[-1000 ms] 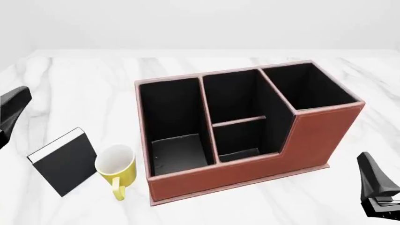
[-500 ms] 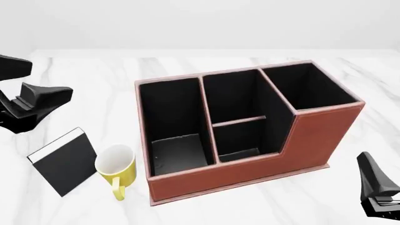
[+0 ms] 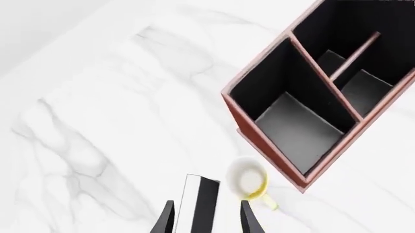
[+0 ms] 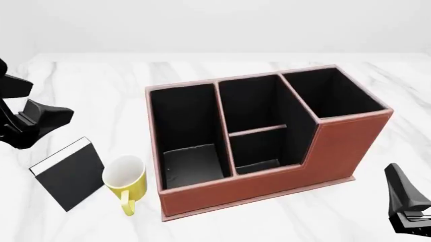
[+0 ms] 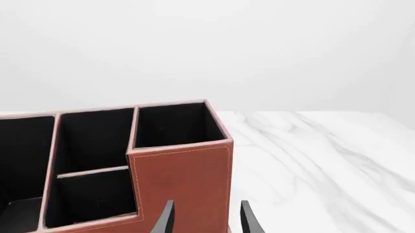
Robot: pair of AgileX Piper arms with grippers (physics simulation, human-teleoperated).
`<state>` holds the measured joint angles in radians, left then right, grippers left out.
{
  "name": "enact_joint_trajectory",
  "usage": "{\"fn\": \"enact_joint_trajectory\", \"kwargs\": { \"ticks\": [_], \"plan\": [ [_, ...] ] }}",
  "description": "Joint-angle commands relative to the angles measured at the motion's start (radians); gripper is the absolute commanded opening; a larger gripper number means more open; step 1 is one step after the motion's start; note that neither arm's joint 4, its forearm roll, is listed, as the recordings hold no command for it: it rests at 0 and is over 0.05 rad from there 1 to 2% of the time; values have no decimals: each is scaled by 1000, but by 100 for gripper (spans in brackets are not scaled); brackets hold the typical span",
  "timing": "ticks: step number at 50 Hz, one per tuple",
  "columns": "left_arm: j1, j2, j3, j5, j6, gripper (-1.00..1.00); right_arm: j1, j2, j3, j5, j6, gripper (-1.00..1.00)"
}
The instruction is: Pick up the book and place it in the back compartment of the caddy.
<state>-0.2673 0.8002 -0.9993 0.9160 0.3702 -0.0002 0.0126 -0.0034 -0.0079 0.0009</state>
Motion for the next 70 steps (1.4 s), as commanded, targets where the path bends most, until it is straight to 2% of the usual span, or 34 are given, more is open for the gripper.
{"fn": "enact_joint_trajectory", "kwargs": {
  "ticks": [1,16,19,31,44,58,67,70],
  "plan": [
    [55,-32,36,27,18,100,0,0,0,0,0,100],
    [110,-45,175,-49,-9,100,0,0,0,0,0,100],
    [123,-33,177,-58,-16,100,0,0,0,0,0,100],
    [185,-6,143,-68,36,100,0,0,0,0,0,100],
    [215,52,209,-178,55,100,0,0,0,0,0,100],
    [173,111,306,-282,30,100,0,0,0,0,0,100],
    [191,149,310,-320,23,100,0,0,0,0,0,100],
    [213,164,307,-324,43,100,0,0,0,0,0,100]
  ]
}}
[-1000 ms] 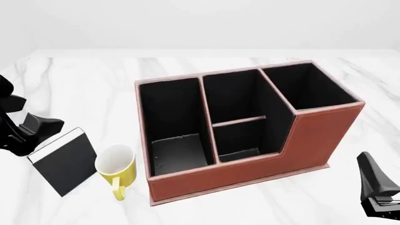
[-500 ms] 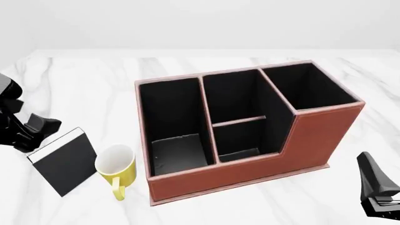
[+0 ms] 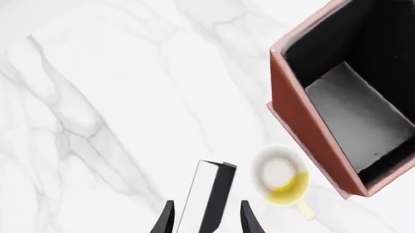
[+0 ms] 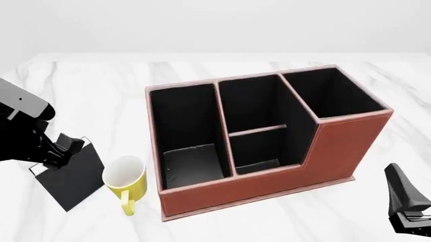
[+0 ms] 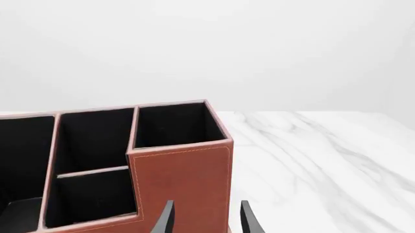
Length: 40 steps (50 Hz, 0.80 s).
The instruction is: Pick up the book and place it in the back compartment of the caddy.
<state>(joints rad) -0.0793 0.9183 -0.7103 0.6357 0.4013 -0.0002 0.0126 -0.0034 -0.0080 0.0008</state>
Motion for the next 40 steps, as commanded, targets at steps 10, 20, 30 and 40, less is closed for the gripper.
{"fn": "enact_joint_trajectory", "kwargs": {
  "ticks": [10,20,30,40],
  "plan": [
    [58,60,2,-43,30,100,0,0,0,0,0,100],
    [61,95,39,-93,23,100,0,0,0,0,0,100],
    [68,99,70,-99,23,100,0,0,0,0,0,100],
    [89,125,93,-135,29,100,0,0,0,0,0,100]
  ]
}}
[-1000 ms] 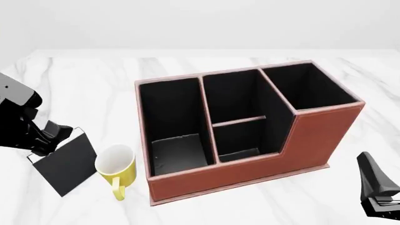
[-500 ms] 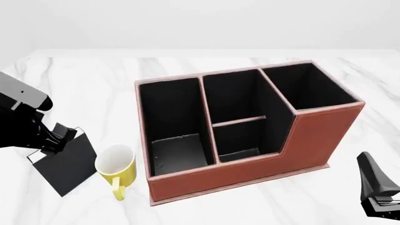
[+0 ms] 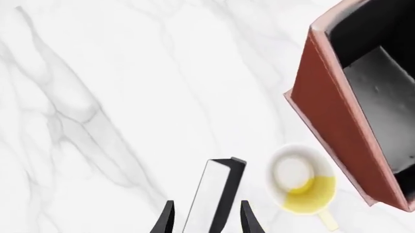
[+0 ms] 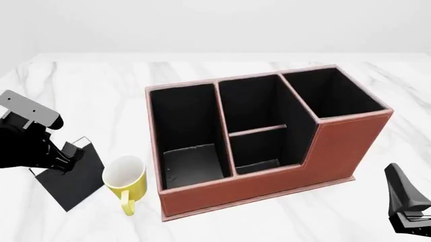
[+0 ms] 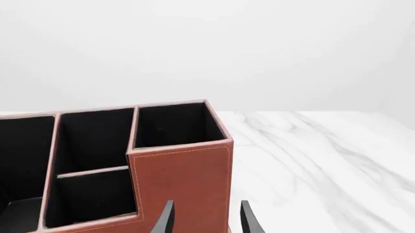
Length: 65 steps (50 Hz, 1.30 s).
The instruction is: Pick up the book and place it in the back compartment of the caddy.
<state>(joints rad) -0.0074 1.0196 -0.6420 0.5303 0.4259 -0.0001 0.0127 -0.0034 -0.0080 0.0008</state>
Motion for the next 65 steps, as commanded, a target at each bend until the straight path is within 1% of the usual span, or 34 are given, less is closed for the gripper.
{"fn": "enact_joint_trajectory", "kwargs": {
  "ticks": [1,10,18,20,29,34,39,40,49,50,54,58,65],
  "plan": [
    [17,27,25,-33,5,100,0,0,0,0,0,100],
    [16,75,28,-77,1,100,0,0,0,0,0,100],
    [-3,143,62,-162,-24,100,0,0,0,0,0,100],
    [-3,148,65,-169,-24,100,0,0,0,0,0,100],
    [12,157,72,-168,-19,100,0,0,0,0,0,100],
    [28,158,103,-178,-14,100,0,0,0,0,0,100],
    [41,159,110,-172,-5,100,0,0,0,0,0,100],
    [50,164,111,-175,10,100,0,0,0,0,0,100],
    [52,167,121,-174,8,100,0,0,0,0,0,100],
    [45,158,122,-166,0,-100,0,0,0,0,0,100],
    [44,151,129,-158,-1,-100,0,0,0,0,0,100],
    [62,149,140,-160,18,-100,0,-1,0,0,0,100],
    [64,133,148,-143,9,-100,0,0,0,0,0,100]
  ]
}}
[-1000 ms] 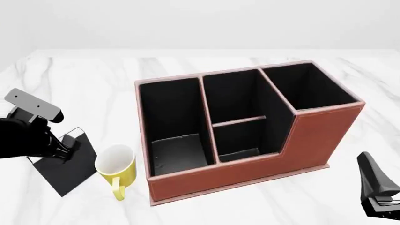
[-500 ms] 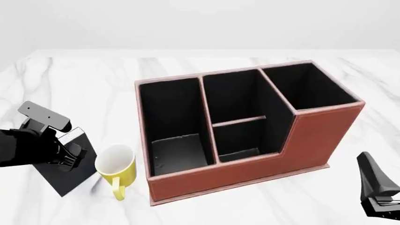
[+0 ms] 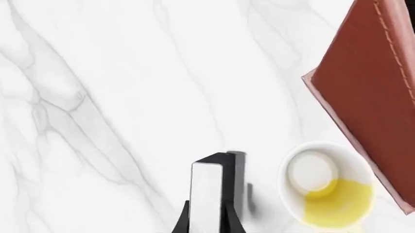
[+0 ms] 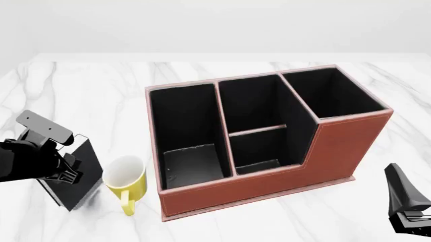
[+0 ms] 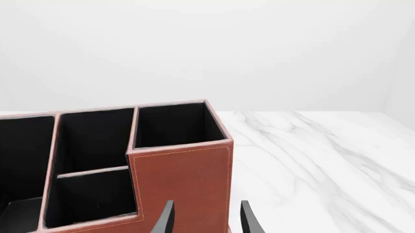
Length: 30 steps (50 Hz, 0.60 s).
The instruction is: Pick up the book and place it in the back compartment of the caddy.
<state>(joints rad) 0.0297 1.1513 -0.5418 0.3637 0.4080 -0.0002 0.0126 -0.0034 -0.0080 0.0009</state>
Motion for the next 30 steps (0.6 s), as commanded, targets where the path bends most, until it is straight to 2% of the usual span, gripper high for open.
{"fn": "enact_joint_trajectory", "kwargs": {
  "ticks": [1,9,12,21,24,30],
  "plan": [
    [29,-3,46,28,28,-100,0,0,0,0,0,100],
    [23,-48,16,88,25,-100,0,0,0,0,0,100],
    [49,-64,-16,111,48,-100,0,0,0,0,0,100],
    [32,-163,-120,267,33,-100,0,0,0,0,0,100],
    [5,-201,-161,336,22,-100,0,0,0,0,0,100],
    [-3,-218,-309,436,51,-100,0,0,0,0,0,100]
  ]
}}
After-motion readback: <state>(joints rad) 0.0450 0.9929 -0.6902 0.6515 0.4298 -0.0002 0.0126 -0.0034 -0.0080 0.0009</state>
